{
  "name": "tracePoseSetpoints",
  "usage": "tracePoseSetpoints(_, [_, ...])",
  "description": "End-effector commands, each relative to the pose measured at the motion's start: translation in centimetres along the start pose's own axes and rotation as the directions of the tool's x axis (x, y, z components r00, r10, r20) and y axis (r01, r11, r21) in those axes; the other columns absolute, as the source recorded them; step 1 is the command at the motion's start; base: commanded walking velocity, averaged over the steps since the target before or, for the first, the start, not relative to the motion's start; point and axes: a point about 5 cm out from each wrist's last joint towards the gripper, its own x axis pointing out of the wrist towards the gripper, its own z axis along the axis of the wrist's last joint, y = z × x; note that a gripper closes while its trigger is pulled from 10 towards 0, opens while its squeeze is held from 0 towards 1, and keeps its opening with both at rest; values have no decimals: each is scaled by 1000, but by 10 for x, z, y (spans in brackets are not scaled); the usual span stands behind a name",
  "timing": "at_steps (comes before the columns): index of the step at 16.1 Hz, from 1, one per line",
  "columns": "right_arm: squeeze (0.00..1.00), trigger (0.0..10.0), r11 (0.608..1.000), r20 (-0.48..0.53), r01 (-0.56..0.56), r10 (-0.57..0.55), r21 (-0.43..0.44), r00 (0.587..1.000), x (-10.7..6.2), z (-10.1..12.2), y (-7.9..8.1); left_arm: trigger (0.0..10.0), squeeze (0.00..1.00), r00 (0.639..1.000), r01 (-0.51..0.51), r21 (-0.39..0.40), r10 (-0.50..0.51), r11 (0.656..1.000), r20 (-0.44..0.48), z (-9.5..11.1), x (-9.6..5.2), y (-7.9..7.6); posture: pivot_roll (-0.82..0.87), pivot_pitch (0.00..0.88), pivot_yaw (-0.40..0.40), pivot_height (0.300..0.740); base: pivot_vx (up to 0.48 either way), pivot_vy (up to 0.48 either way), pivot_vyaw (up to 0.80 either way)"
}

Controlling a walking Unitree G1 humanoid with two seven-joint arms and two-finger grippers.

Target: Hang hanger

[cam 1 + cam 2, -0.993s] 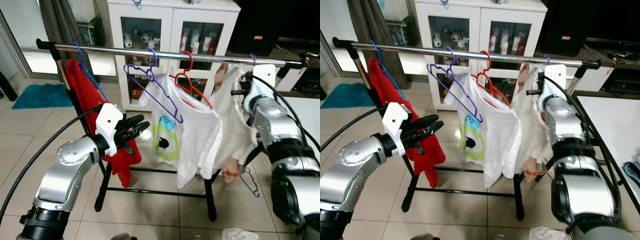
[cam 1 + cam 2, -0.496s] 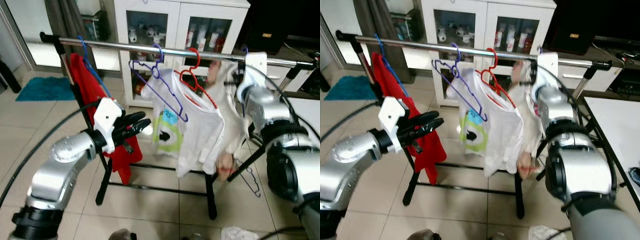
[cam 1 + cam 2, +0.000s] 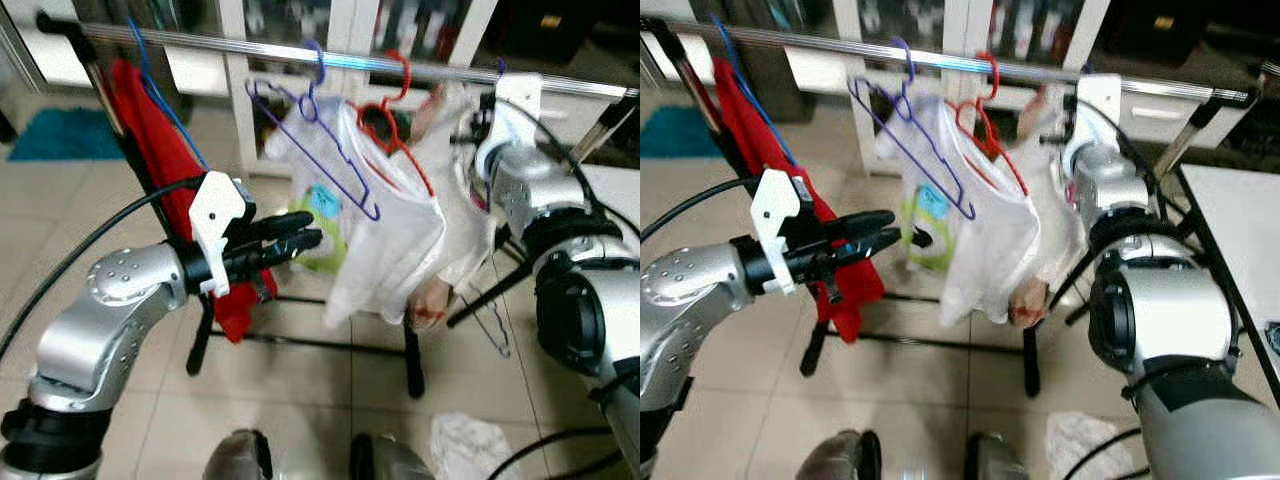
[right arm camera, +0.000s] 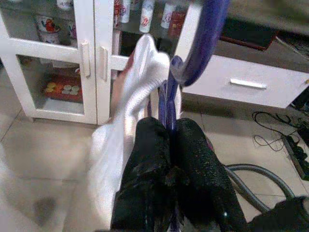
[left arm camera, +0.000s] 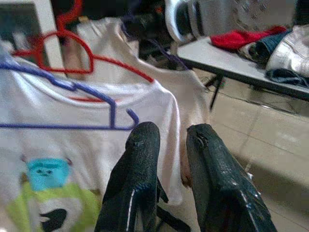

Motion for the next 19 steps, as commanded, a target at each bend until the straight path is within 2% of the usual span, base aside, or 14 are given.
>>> tracePoseSetpoints(1, [0,10000,1000,-31,17,-17,12,999,0,-4,-2,10000,0,1000,24,2,-24,1000,-4,2,-2,-5,84,261,-79,740,0,0,0])
tracePoseSetpoints(5, [0,10000,999,-18,1,-1,35,1000,0,2,1,10000,0,999,19,-10,-19,1000,-33,0,-7,-8,88,266,-92,740,0,0,0])
tracePoseSetpoints(6, [404,10000,996,-11,-25,26,82,1000,0,1,1,10000,0,999,14,-17,-15,1000,-31,-1,-6,-9,78,247,-87,740,0,0,0])
tracePoseSetpoints(7, [1000,10000,996,2,-24,23,87,1000,0,2,-1,10000,0,999,9,-21,-10,1000,-32,-2,-6,-9,73,236,-85,740,0,0,0])
tracePoseSetpoints(11, [1000,10000,993,75,-84,78,85,994,-1,13,-8,10000,0,996,-69,-47,67,996,-53,-13,-6,-5,50,185,-62,740,0,0,0])
tracePoseSetpoints(12, [1000,10000,991,103,-104,96,79,990,-2,13,-15,10000,0,990,-134,-86,129,987,-58,-20,-7,-1,40,144,-43,740,0,0,0])
tracePoseSetpoints(14, [1000,10000,981,151,-166,150,99,977,-10,8,-25,10000,0,975,-211,-113,200,971,-101,-34,-10,0,27,83,-13,740,0,0,0])
tracePoseSetpoints(17, [1000,10000,958,231,-254,219,135,948,-48,-6,-32,10000,0,928,-345,-148,315,927,-198,-54,-11,5,13,8,19,740,0,0,0])
tracePoseSetpoints(18, [1000,10000,956,252,-258,218,140,943,-55,-8,-33,10000,0,925,-358,-154,328,921,-191,-55,-9,5,12,0,24,740,0,0,0])
tracePoseSetpoints(19, [1000,10000,943,282,-285,231,171,931,-73,-11,-34,10000,0,915,-390,-148,364,909,-173,-57,-7,6,11,0,32,740,0,0,0])
